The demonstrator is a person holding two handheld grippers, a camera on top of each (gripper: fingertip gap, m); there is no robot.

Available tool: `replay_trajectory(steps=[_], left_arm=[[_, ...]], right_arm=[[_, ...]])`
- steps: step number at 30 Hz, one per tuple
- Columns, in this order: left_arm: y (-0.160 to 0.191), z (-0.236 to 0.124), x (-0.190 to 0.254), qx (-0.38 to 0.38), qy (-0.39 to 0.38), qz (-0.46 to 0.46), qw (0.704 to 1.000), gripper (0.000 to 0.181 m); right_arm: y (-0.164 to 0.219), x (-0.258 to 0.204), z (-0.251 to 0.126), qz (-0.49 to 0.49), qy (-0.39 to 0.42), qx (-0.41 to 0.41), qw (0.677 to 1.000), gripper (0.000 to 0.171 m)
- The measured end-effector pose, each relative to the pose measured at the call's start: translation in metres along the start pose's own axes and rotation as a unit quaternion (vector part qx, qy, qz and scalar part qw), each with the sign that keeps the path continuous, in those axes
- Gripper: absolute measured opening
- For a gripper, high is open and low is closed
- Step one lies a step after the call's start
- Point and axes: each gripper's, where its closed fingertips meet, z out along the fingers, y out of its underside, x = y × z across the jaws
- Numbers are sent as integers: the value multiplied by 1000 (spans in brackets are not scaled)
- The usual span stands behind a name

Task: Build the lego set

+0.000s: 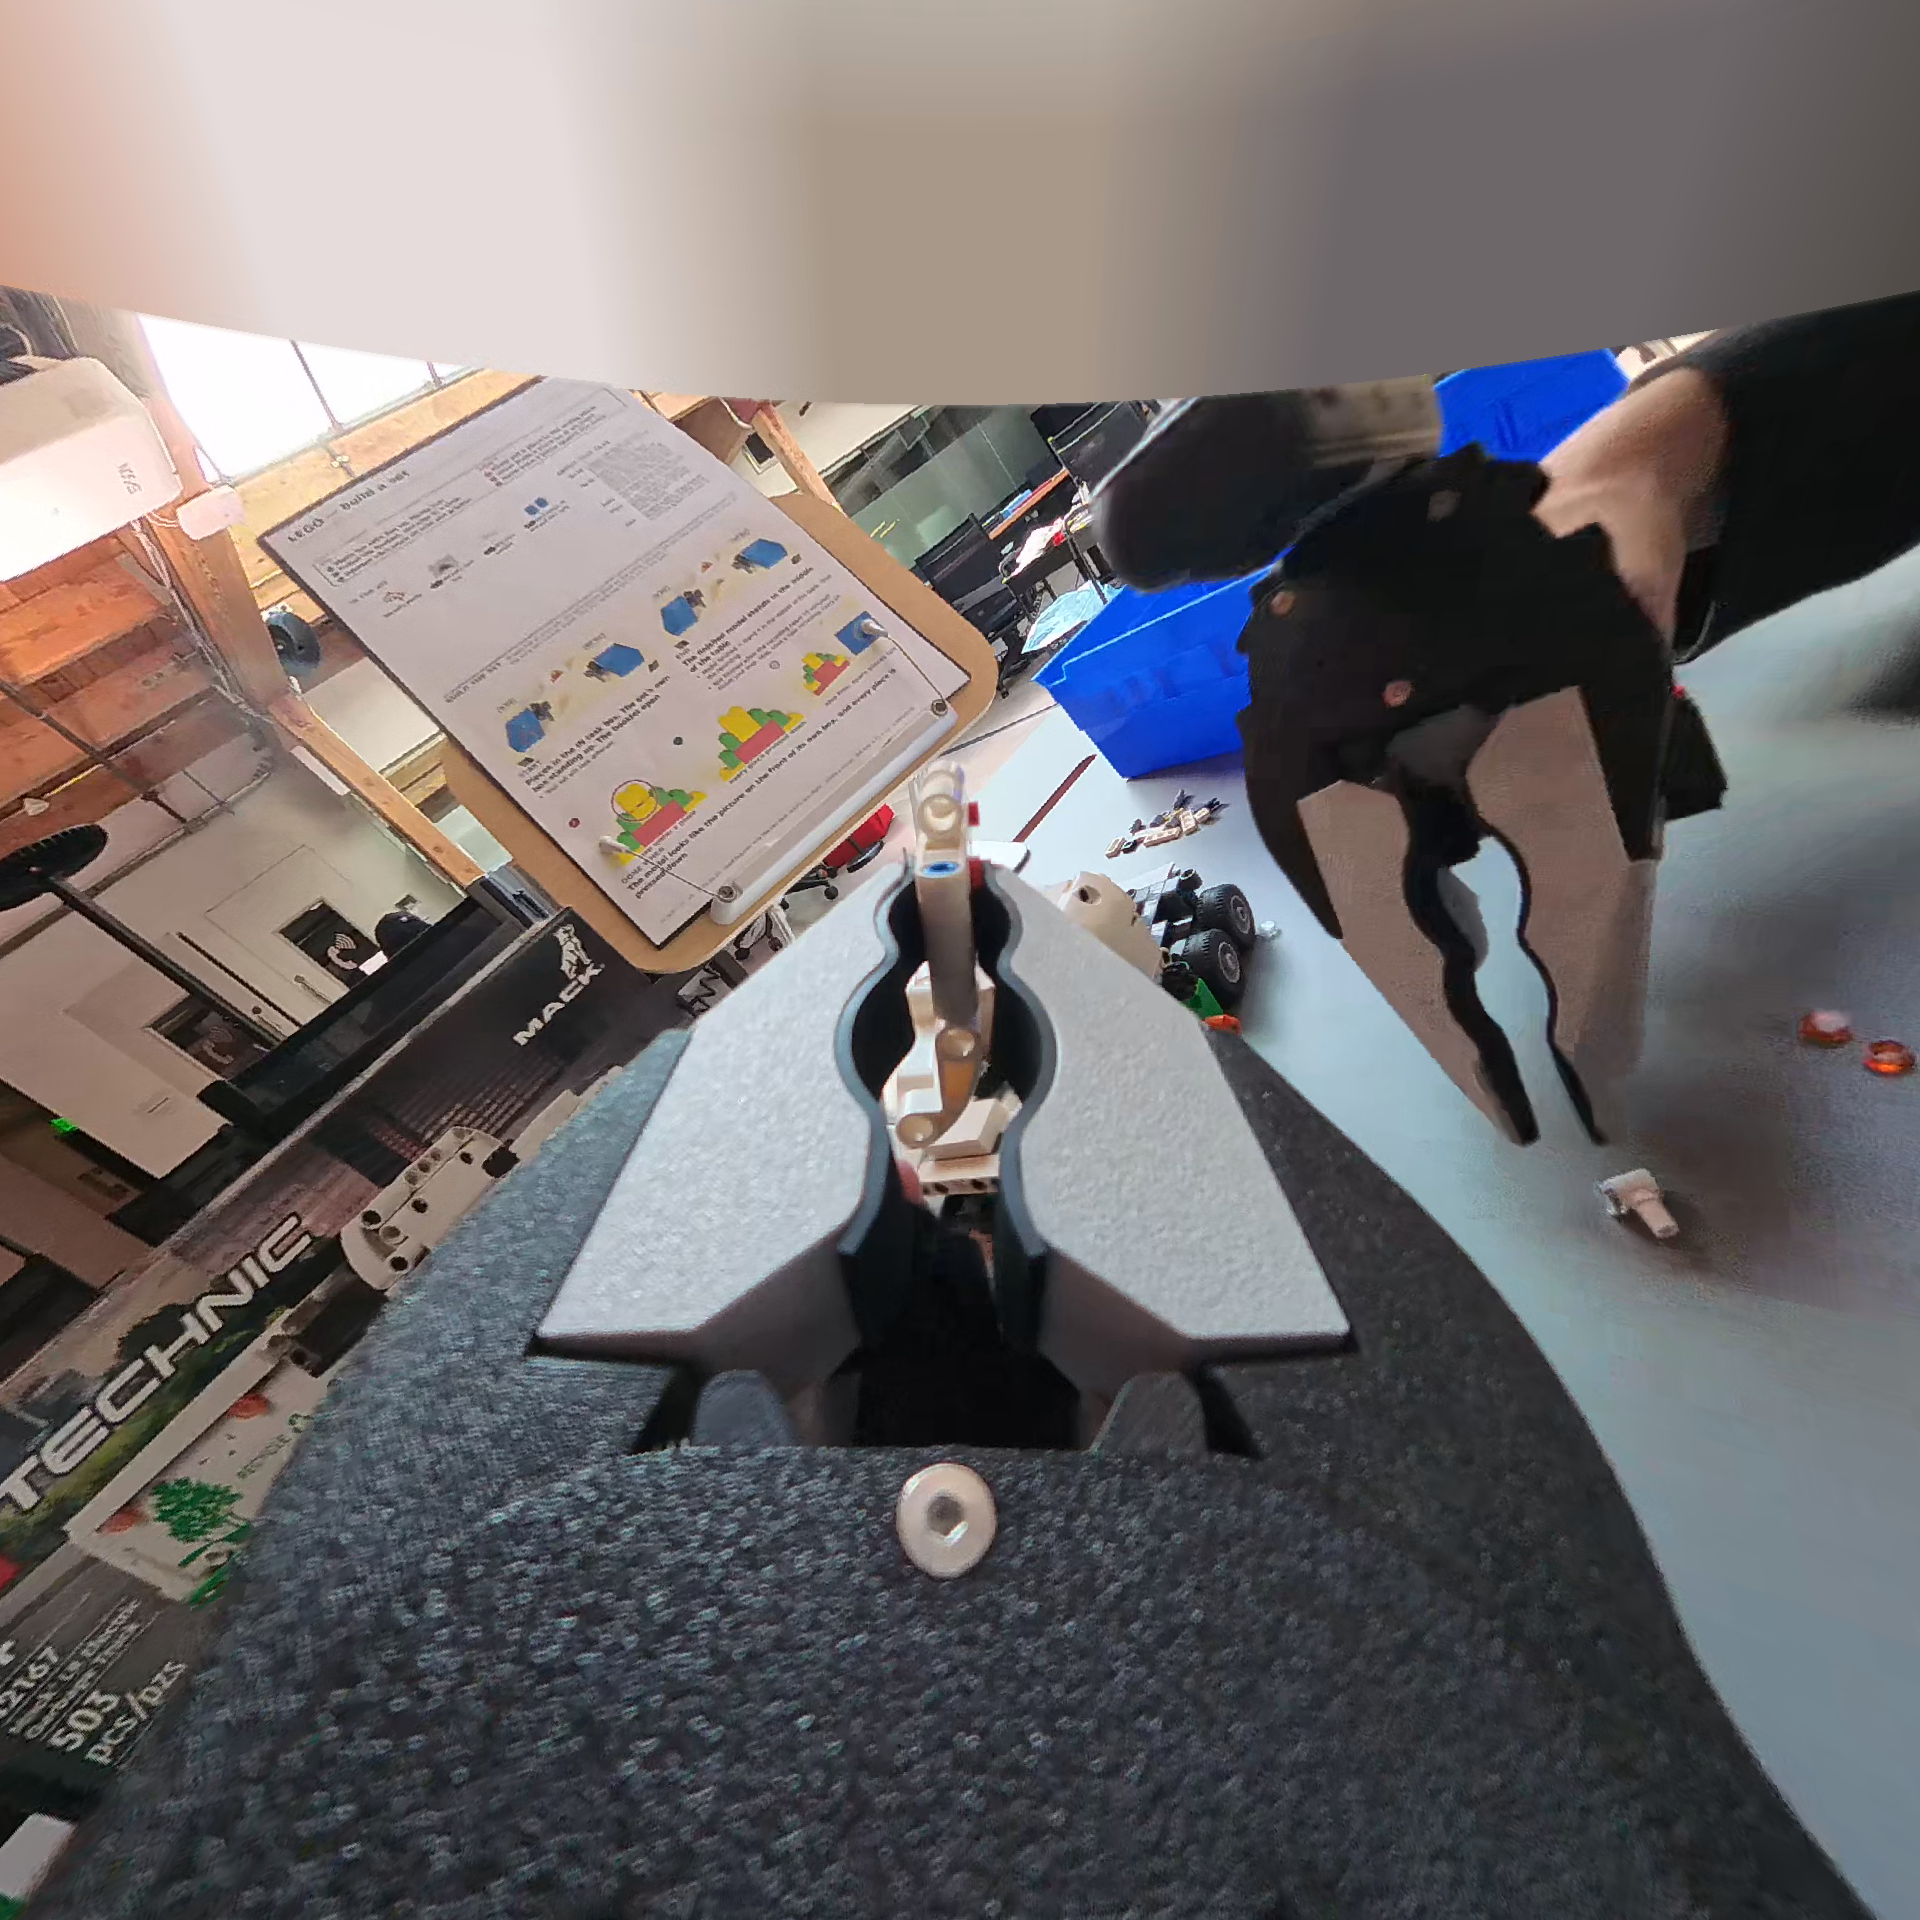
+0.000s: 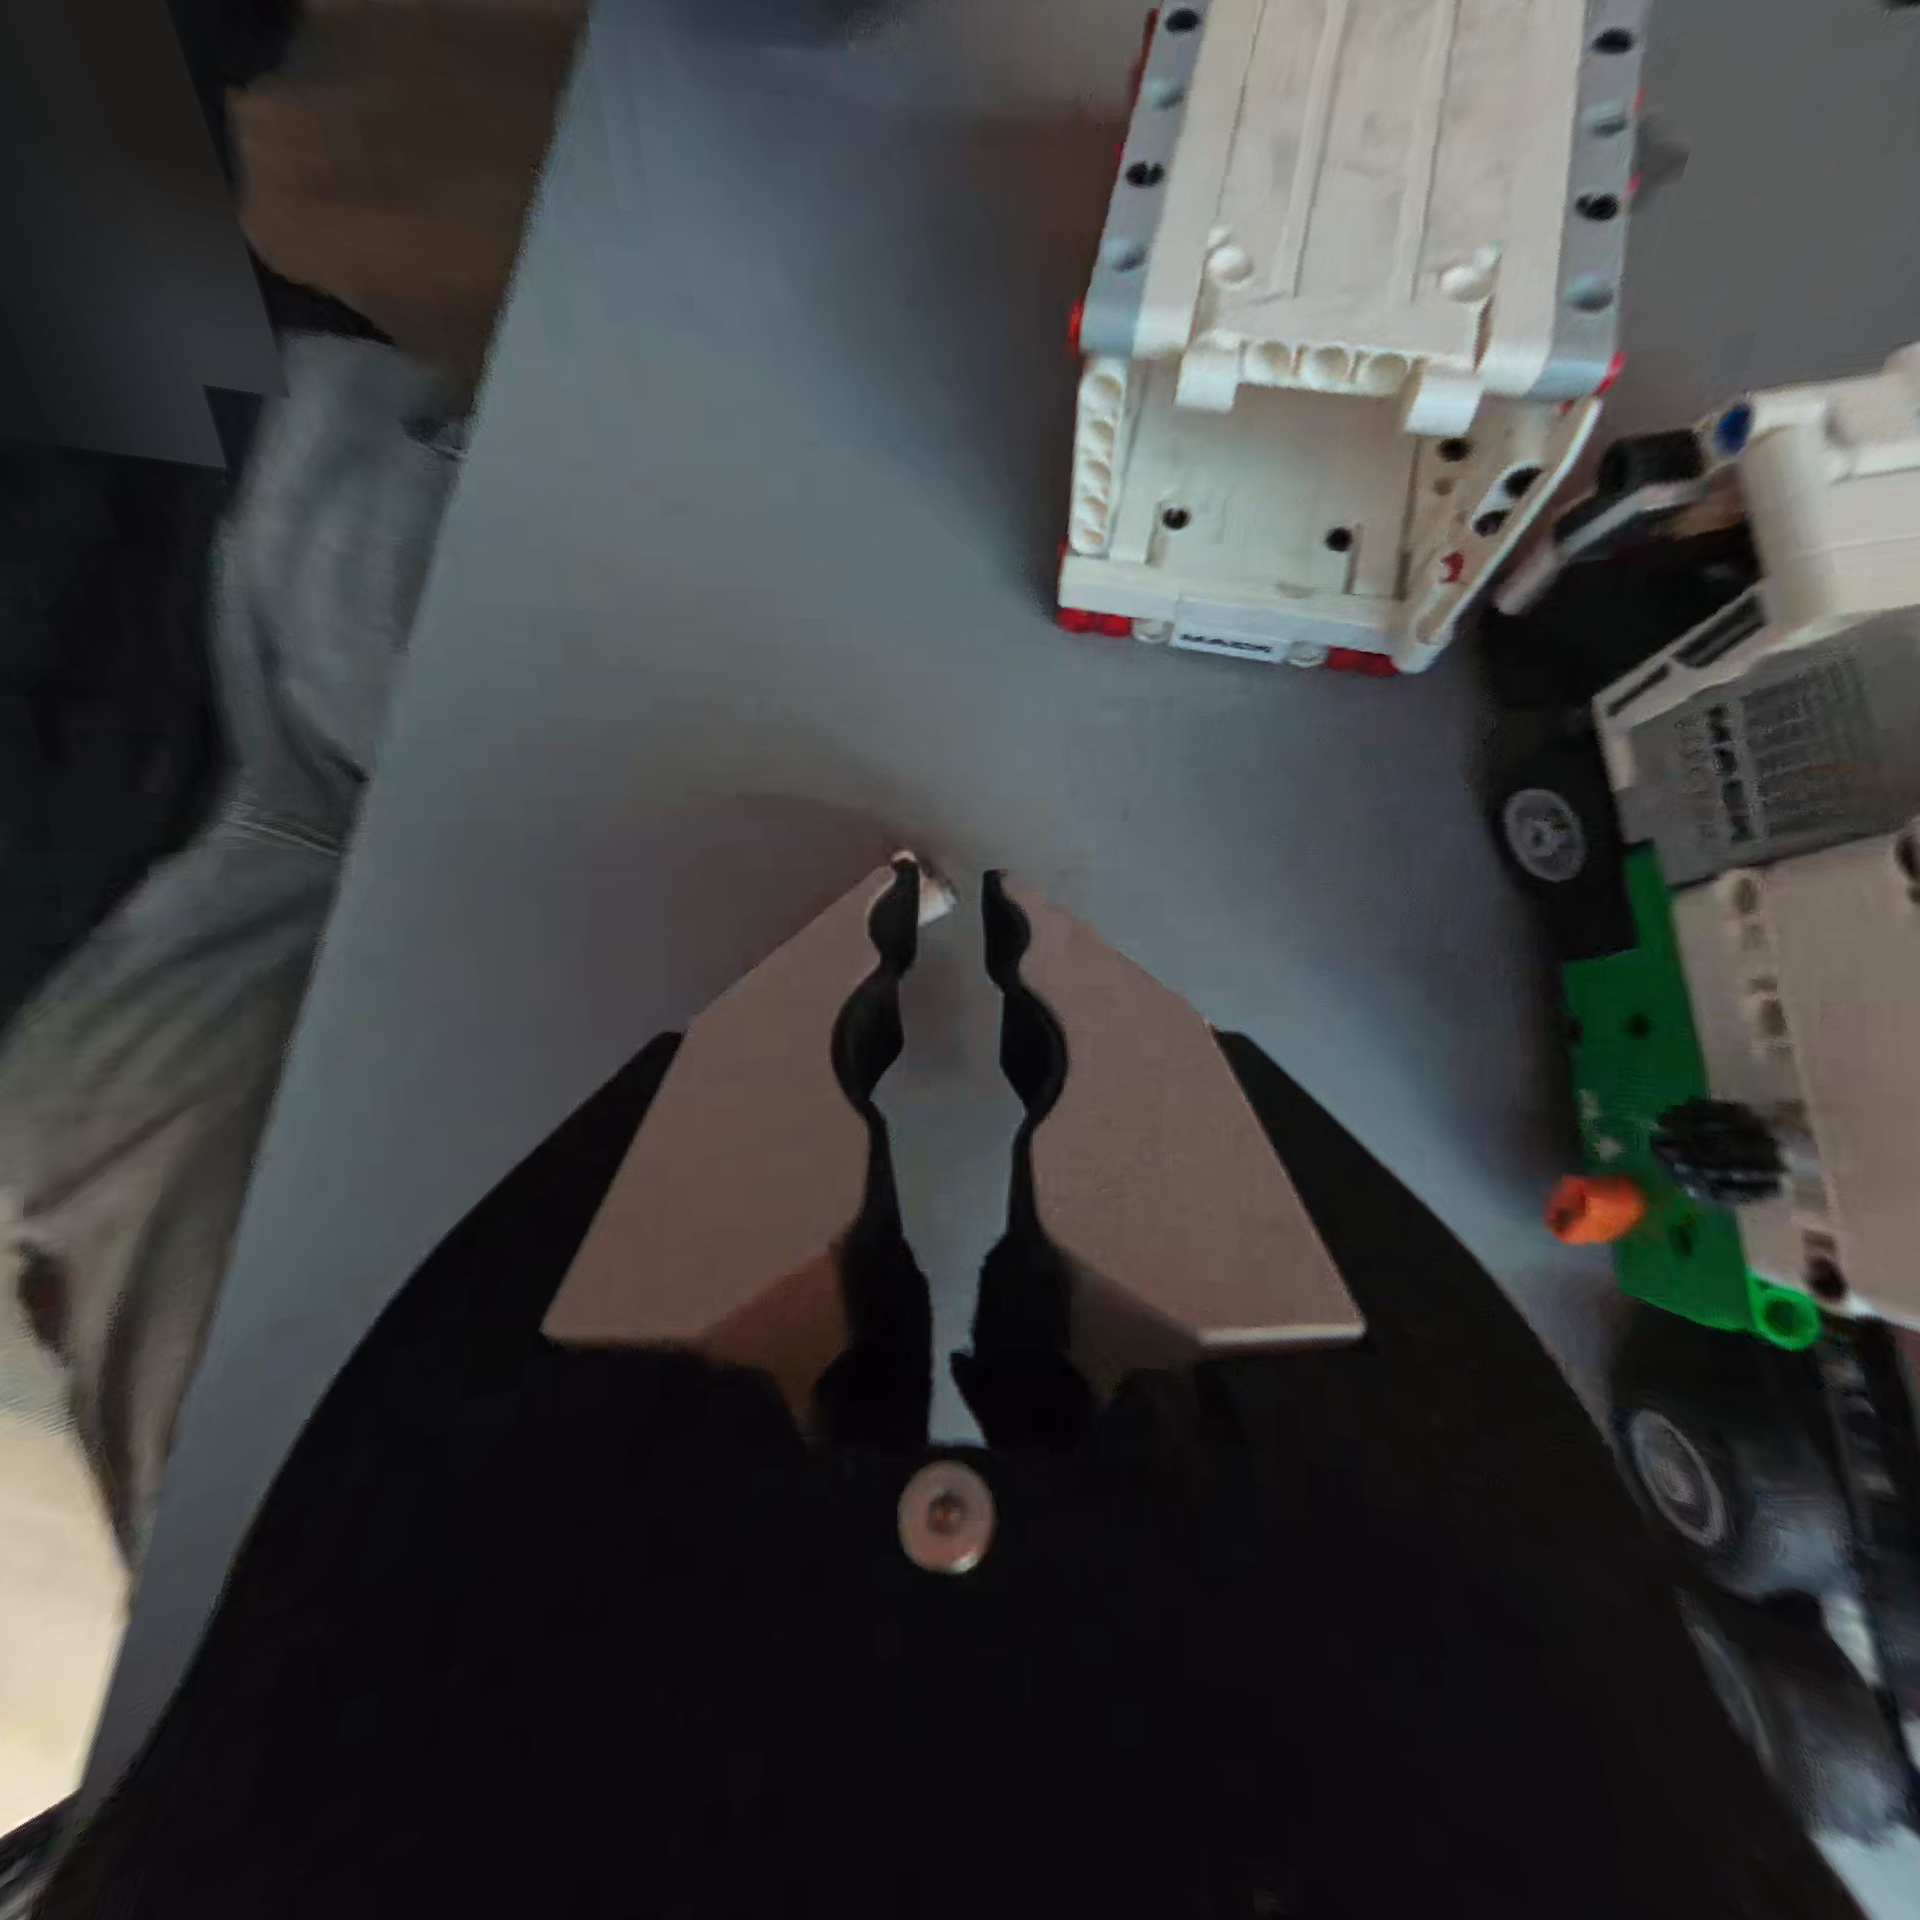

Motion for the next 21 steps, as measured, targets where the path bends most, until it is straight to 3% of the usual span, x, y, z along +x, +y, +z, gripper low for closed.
replay_trajectory(steps=[1,4,12,21], left_arm=[[0,0,-2,0,-1,-1,1000,5],[1,-1,-4,-1,0,-11,1000,5],[0,-2,-2,-1,6,-13,1000,5],[2,0,2,-5,9,2,1000,5]], right_arm=[[-2,-2,1,17,-39,0,999,10],[9,3,10,7,-62,-45,997,10],[11,-4,15,-14,-85,-65,994,8],[15,-11,14,-106,-8,-73,992,9]])
